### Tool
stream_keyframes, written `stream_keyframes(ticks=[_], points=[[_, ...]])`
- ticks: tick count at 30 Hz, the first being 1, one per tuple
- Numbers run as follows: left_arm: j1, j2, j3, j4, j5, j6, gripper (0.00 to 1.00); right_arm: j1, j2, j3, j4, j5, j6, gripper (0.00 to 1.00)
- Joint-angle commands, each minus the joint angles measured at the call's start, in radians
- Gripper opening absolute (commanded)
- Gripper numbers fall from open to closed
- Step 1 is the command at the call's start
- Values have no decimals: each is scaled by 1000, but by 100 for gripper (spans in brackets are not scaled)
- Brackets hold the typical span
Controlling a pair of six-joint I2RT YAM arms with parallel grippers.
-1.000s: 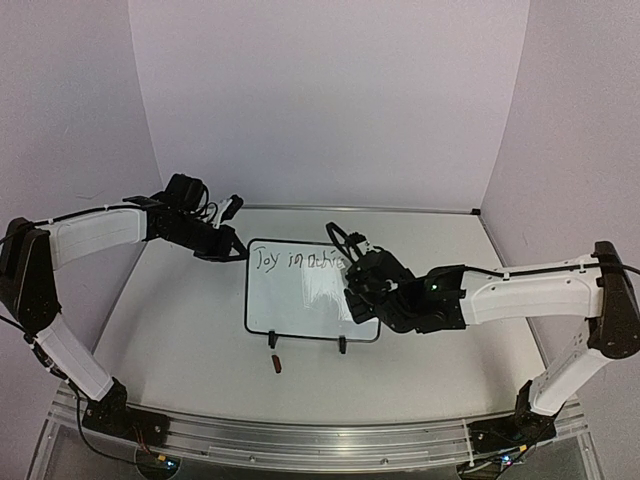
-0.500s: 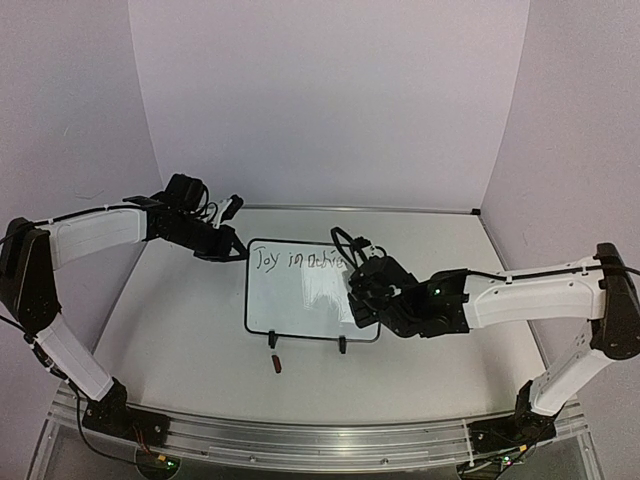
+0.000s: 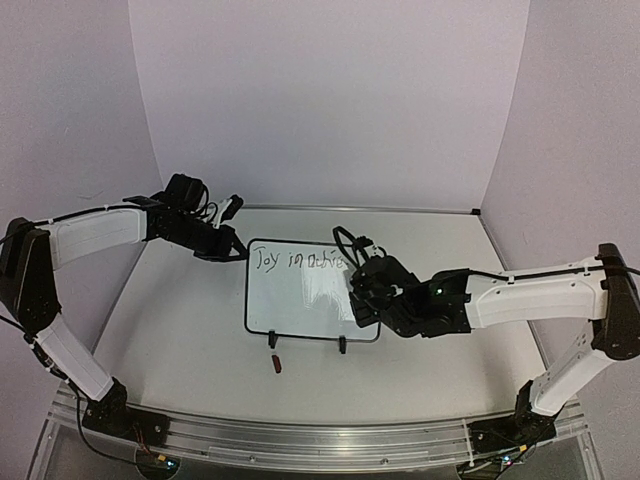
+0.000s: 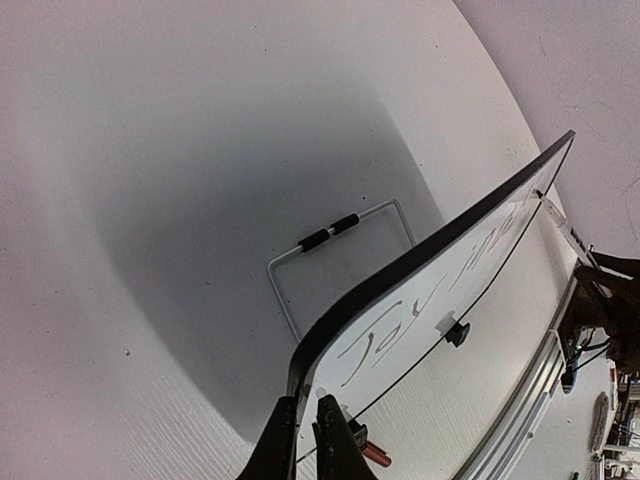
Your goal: Write a sentence on the whiteboard
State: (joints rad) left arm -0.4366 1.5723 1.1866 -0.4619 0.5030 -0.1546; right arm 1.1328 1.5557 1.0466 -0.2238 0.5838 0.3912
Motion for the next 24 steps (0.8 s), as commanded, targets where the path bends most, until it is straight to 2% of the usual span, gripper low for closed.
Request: stream_keyframes(ticks=[1,15,24], points=[[-1,-6,9,18,13,9,8,-6,-25,20,-9,51,0,0],[-1,-9,7,20,18,10,8,-8,2,55,-12,75,-22,0],[-1,-7,9,21,16,10,8,-7,-114,-52,95,-4,-49,0]])
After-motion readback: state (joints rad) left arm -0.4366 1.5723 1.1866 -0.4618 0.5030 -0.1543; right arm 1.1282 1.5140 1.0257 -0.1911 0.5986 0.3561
